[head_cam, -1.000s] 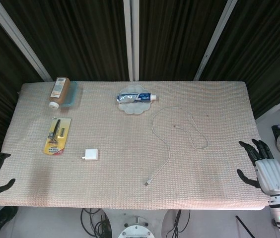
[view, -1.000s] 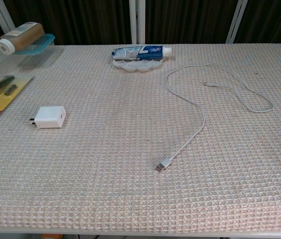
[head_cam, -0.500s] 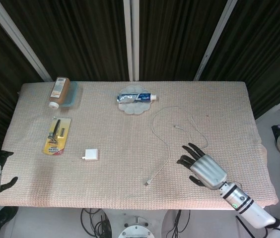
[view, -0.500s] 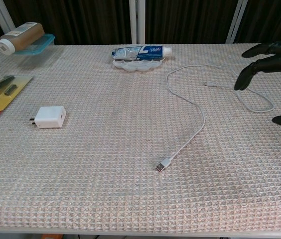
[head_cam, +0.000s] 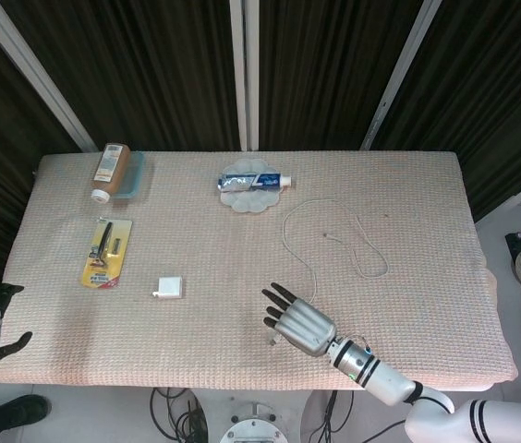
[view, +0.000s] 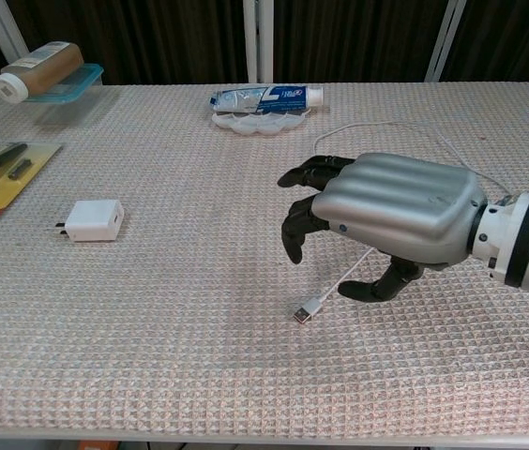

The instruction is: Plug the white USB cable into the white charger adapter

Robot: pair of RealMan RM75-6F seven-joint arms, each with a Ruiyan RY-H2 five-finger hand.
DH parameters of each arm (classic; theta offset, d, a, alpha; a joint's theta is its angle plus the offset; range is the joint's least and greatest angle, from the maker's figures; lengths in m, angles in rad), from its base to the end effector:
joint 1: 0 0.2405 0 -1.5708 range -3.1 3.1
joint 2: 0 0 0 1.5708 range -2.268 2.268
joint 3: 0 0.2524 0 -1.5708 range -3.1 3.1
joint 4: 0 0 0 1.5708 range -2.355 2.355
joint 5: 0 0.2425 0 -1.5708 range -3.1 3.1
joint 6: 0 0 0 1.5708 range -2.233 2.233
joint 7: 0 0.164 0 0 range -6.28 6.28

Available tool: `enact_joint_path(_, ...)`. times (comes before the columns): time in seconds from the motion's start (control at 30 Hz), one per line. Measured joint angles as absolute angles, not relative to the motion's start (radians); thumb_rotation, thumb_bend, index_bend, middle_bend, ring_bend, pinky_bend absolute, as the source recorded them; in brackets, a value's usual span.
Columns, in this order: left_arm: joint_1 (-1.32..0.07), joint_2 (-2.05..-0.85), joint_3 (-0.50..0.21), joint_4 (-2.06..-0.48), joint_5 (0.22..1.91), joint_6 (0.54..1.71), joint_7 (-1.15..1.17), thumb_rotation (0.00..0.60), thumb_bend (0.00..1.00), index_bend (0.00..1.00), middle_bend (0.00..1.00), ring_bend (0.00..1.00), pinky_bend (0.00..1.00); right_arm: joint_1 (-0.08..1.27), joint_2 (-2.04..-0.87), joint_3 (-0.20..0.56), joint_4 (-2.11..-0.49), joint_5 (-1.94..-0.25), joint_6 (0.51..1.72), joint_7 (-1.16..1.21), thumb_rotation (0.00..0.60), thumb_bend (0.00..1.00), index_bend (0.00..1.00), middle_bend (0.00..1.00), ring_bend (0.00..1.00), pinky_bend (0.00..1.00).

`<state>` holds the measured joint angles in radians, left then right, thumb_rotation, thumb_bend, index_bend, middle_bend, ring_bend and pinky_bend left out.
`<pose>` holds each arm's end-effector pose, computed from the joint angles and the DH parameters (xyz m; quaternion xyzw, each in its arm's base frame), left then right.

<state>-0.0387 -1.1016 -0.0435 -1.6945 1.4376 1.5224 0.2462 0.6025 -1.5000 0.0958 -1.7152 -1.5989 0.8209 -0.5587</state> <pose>-0.3202 0.1857 0.1329 -0.5965 -0.3539 -0.3146 0.6480 -0.0958 -0.2515 -0.0817 0.8778 -0.1791 0.3477 0.2764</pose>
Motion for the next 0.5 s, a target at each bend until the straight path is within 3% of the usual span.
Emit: enact_joint_path(0.5,-0.054,-1.117,-0.044,-1.655,1.442,1.494,0.204,0.6,0.12,0.27,0.25,0.08,0.0,0.6,-1.614,0.048,-1.654,-1.501,0.872,-0.667,0.6,0.23,0.45,0.33,0.01,0.02)
